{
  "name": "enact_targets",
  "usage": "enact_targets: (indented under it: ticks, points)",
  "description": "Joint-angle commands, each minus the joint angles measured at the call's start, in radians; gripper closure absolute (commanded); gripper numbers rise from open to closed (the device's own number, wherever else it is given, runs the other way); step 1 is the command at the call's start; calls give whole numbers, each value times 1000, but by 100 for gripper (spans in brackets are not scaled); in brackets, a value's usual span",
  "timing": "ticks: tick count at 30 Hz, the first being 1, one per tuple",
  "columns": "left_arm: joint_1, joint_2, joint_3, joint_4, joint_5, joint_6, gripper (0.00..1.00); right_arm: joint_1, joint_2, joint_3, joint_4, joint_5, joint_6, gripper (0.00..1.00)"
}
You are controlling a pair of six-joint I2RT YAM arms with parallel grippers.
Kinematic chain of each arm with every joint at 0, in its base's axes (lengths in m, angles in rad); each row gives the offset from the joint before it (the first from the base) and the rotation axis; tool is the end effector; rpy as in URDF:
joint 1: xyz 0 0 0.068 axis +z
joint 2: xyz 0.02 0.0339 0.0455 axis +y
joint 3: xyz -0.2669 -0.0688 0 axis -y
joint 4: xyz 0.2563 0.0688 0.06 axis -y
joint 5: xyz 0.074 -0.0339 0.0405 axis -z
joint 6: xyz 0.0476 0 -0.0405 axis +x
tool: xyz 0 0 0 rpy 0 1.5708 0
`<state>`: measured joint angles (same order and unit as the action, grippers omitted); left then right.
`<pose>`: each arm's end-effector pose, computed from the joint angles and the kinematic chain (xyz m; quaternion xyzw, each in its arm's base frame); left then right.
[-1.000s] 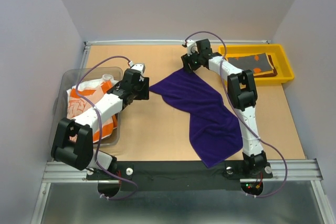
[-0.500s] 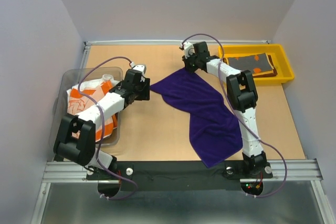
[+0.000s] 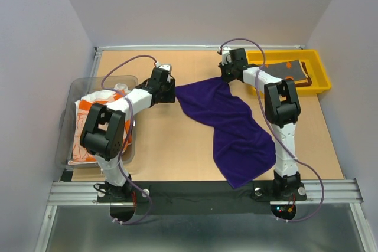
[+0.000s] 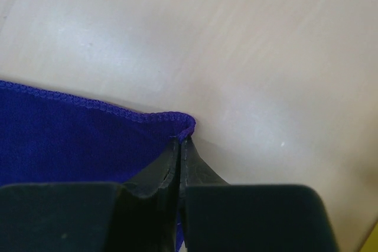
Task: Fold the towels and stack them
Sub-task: Flatten out the crumpled towel
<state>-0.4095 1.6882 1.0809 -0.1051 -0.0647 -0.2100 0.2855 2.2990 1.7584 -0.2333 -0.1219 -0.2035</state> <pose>0.3571 -0.1516 0.2022 0.0771 0.9056 -0.0988 0.4051 0.5117 0.1562 0.1475 -0.2456 0.8869 0.0720 0.3846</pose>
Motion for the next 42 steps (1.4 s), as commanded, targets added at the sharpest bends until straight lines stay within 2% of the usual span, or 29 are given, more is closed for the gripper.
enact_targets:
  ticks: [1, 8, 15, 22, 39, 42]
  points:
    - [1, 80, 114, 59, 0, -9, 36, -29, -1, -65, -52, 45, 33, 99]
    - [12, 238, 289, 88, 46, -49, 37, -46, -7, -94, -47, 30, 53, 99]
    - [20, 346, 401, 65, -3, -144, 40, -48, -18, -106, -46, 15, 49, 99]
    - [9, 376, 422, 7, -112, -232, 45, -46, -29, -117, -44, -12, 58, 99]
    - [-87, 519, 550, -162, -233, -299, 49, -46, -96, -186, -15, -36, 65, 99]
    - [-101, 525, 551, -176, -245, -318, 54, -46, -110, -209, -5, -35, 69, 99]
